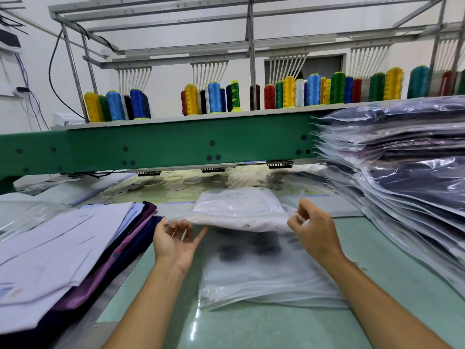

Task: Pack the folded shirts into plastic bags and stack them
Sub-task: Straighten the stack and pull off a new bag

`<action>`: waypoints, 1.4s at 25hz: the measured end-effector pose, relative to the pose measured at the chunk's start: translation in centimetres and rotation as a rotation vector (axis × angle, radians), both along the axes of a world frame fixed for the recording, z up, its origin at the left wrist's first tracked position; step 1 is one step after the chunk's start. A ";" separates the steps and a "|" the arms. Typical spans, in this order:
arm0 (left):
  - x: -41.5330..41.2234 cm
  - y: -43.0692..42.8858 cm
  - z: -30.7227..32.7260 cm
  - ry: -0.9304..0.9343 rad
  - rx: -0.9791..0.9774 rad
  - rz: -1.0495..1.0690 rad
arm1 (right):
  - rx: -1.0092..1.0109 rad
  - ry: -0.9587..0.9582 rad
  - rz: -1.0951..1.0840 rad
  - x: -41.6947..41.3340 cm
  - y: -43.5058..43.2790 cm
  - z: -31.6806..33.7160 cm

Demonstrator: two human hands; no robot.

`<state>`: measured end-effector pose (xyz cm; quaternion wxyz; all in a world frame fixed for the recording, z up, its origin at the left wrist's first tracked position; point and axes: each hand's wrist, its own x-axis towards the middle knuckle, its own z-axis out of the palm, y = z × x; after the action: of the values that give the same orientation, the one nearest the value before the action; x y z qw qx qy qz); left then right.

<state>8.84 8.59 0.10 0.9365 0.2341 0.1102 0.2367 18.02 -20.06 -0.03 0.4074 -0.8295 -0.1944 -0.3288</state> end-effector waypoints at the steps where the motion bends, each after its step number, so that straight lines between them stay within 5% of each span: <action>1: -0.1 -0.3 0.1 -0.003 -0.020 -0.015 | 0.029 -0.015 -0.004 -0.1 0.1 0.0; 6: -0.3 -3.5 0.7 0.046 0.196 -0.183 | 0.177 -0.027 0.055 -1.4 1.9 0.3; 11: 0.1 -6.2 0.6 0.196 0.378 -0.283 | 0.150 0.039 0.363 -4.0 5.6 0.2; 18: 1.3 -5.9 -0.4 0.312 0.461 -0.041 | 0.125 0.195 0.655 -5.6 7.9 -0.1; 24: 1.6 -3.9 -0.8 0.522 0.523 0.208 | 0.183 0.079 0.357 -4.1 6.5 -0.5; 27: 1.6 -2.5 0.0 0.513 0.685 0.146 | 0.201 0.059 0.190 -2.6 5.4 -0.8; 35: 2.0 -4.9 9.8 0.238 0.862 -0.023 | 0.165 0.564 -0.010 1.6 2.4 1.5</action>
<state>10.81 3.68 9.90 0.7366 0.6300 0.1060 0.2218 19.65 -17.71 1.52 0.5098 -0.8532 -0.0423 -0.1021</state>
